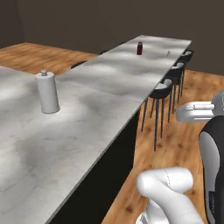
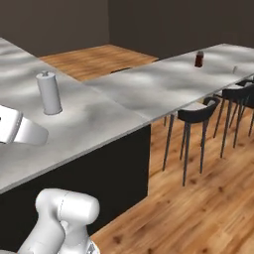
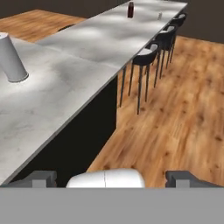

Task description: Pick the jar and candle from the dining table and place them in the open cabinet. Close the cabinet after placing the objects.

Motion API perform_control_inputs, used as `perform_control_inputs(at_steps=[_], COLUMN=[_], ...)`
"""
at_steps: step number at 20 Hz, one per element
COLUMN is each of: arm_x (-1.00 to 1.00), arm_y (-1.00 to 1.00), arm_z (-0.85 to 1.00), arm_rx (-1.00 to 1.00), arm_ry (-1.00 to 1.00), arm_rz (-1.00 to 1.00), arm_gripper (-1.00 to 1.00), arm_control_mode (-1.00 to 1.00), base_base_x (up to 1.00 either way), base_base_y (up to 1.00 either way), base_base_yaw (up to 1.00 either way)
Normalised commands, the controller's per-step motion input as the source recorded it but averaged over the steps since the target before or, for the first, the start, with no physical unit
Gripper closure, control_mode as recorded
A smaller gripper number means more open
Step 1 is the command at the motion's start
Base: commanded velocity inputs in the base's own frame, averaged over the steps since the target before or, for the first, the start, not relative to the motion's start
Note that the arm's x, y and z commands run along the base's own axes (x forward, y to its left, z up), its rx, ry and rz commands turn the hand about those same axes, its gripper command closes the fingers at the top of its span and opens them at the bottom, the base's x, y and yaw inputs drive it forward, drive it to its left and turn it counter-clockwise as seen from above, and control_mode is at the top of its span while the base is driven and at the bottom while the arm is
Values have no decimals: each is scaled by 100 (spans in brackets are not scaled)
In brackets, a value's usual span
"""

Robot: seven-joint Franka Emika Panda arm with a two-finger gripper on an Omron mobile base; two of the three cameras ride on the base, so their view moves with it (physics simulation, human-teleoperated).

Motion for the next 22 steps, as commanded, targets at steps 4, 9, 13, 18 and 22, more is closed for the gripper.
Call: perform_control_inputs(at_steps=[4, 9, 13, 18, 22], arm_x=[0, 0, 0, 0, 0], arm_y=[0, 0, 0, 0, 0], arm_z=[0, 0, 0, 0, 0], arm_rx=[0, 0, 0, 0, 0], arm_ry=[0, 0, 0, 0, 0], arm_rz=[0, 0, 0, 0, 0], arm_gripper=[-100, -100, -100, -100, -100], arm_control_mode=[100, 100, 100, 100, 100], base_base_x=[62, 57, 44, 28, 30], base_base_y=[-100, -100, -100, -100, -100], base_base_yaw=[31, 26, 17, 9, 5])
